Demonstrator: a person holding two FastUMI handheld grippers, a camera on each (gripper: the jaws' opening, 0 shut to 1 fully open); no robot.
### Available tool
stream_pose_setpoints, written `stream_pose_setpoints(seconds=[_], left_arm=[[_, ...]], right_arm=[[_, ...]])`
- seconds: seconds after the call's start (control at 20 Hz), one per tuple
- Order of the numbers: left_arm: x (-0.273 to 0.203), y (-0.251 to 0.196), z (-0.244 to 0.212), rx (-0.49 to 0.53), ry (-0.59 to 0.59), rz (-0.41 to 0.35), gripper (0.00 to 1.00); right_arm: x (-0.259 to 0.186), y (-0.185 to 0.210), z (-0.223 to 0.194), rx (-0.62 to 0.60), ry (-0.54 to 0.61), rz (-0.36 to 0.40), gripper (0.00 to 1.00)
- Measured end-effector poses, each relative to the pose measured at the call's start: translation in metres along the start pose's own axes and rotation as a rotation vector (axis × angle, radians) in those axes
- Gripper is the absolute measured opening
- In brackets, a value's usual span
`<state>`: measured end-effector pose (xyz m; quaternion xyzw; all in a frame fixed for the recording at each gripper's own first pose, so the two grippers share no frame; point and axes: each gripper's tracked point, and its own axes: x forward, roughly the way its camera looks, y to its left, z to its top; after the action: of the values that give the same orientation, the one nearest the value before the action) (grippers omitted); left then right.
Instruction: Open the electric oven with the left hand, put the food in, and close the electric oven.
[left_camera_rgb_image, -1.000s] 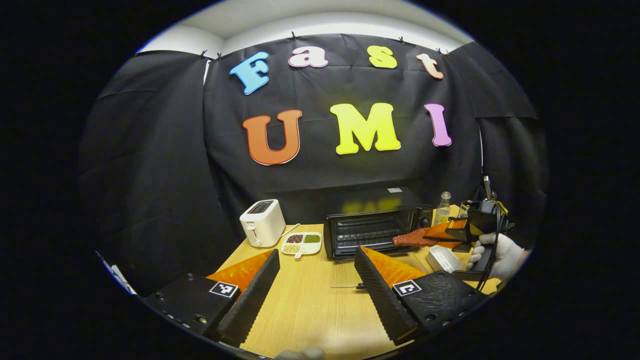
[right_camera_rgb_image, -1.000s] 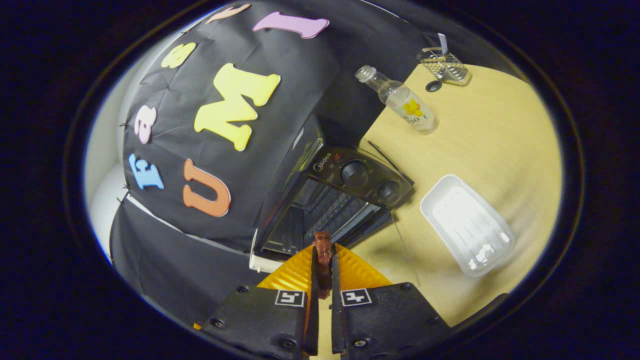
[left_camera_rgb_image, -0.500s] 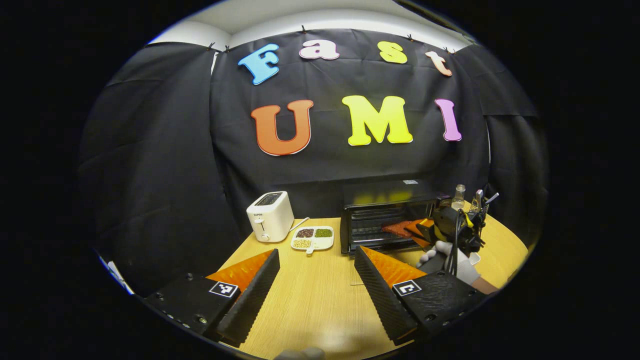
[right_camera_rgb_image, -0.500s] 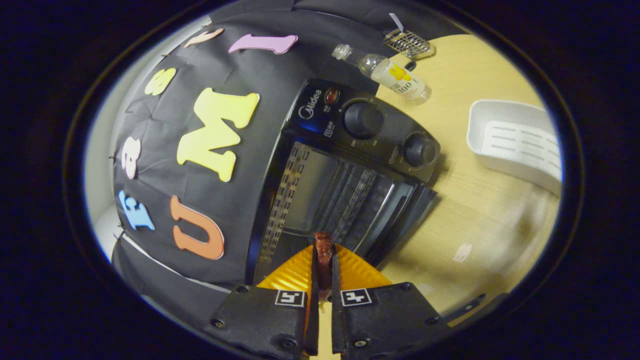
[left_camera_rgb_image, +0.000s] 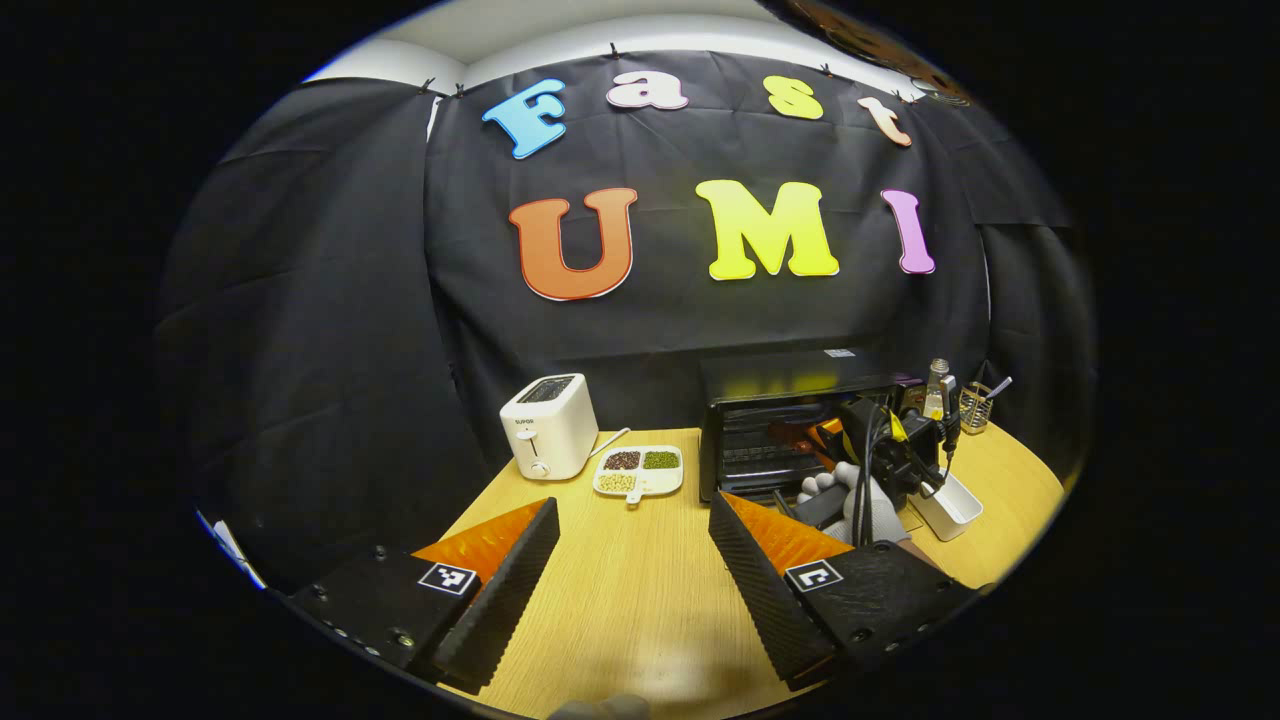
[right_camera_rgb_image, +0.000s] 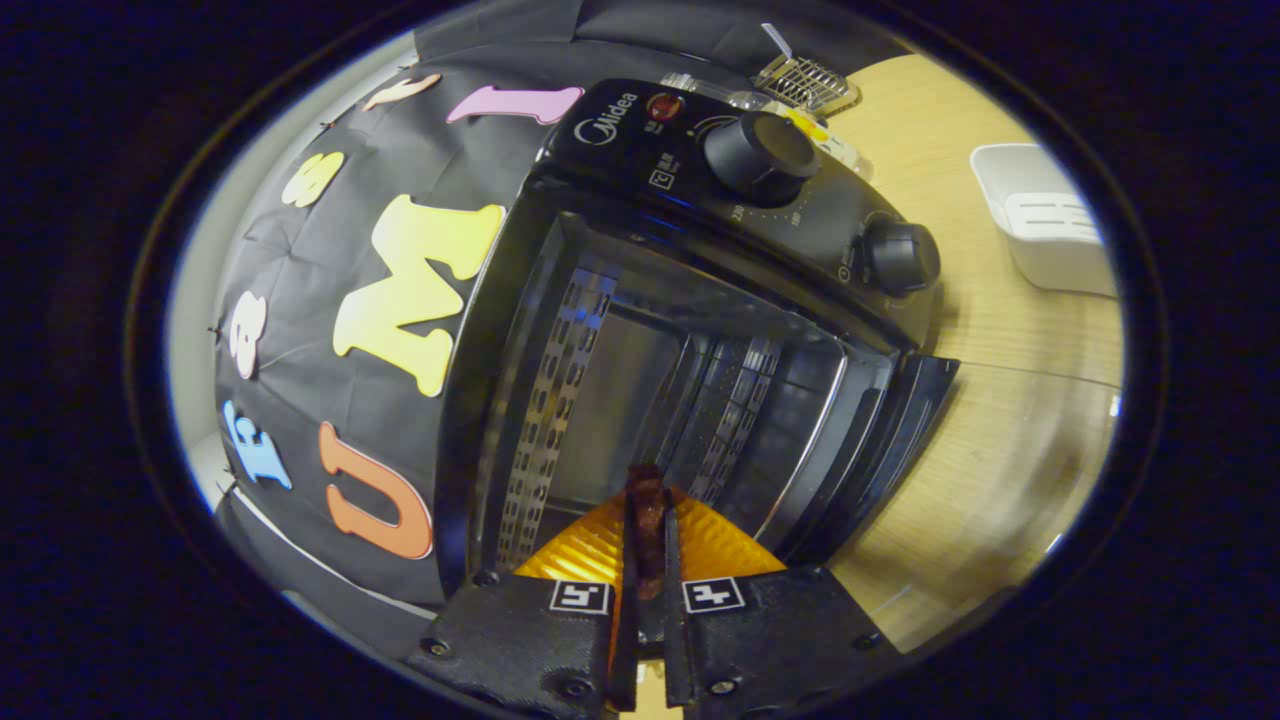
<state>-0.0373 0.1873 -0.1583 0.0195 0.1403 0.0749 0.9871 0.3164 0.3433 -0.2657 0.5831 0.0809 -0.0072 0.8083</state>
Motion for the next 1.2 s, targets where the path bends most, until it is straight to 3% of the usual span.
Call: stream_pose_setpoints(seconds=[0.25,0.3,0.45,0.5,0.55,0.6,0.8,0.85,0.9,1.0,1.2], left_arm=[[0.003,-0.003,-0.009,-0.02,0.02,-0.009,0.96],[0.004,-0.004,-0.01,-0.021,0.026,-0.011,0.96],[0.003,-0.004,-0.009,-0.022,0.023,-0.014,0.96],[0.004,-0.003,-0.007,-0.023,0.019,-0.014,0.96],[0.004,-0.003,-0.007,-0.023,0.018,-0.012,0.96],[0.003,-0.003,-0.008,-0.024,0.016,-0.011,0.96],[0.001,-0.004,-0.01,-0.031,0.019,-0.01,0.96],[0.002,-0.006,-0.01,-0.034,0.018,-0.01,0.96],[0.002,-0.007,-0.009,-0.037,0.017,-0.012,0.96],[0.002,-0.009,-0.009,-0.037,0.011,-0.014,0.96],[-0.001,-0.011,-0.006,-0.033,-0.002,-0.009,0.96]], right_arm=[[0.008,0.0,-0.013,-0.067,0.017,-0.022,0.17],[0.009,-0.002,-0.014,-0.085,0.021,-0.03,0.11],[0.007,0.0,-0.015,-0.166,0.023,-0.048,0.25],[0.006,0.001,-0.014,-0.197,0.017,-0.05,0.41],[0.005,0.0,-0.013,-0.235,0.018,-0.06,0.36],[0.003,-0.001,-0.013,-0.274,0.022,-0.065,0.46],[-0.003,-0.003,-0.011,-0.487,0.025,-0.089,0.69],[-0.005,-0.003,-0.009,-0.534,0.023,-0.09,0.66],[-0.005,-0.003,-0.01,-0.579,0.029,-0.095,0.82],[-0.01,-0.004,-0.006,-0.606,0.036,-0.101,0.93],[-0.036,0.018,0.006,-0.754,0.021,-0.062,0.96]])
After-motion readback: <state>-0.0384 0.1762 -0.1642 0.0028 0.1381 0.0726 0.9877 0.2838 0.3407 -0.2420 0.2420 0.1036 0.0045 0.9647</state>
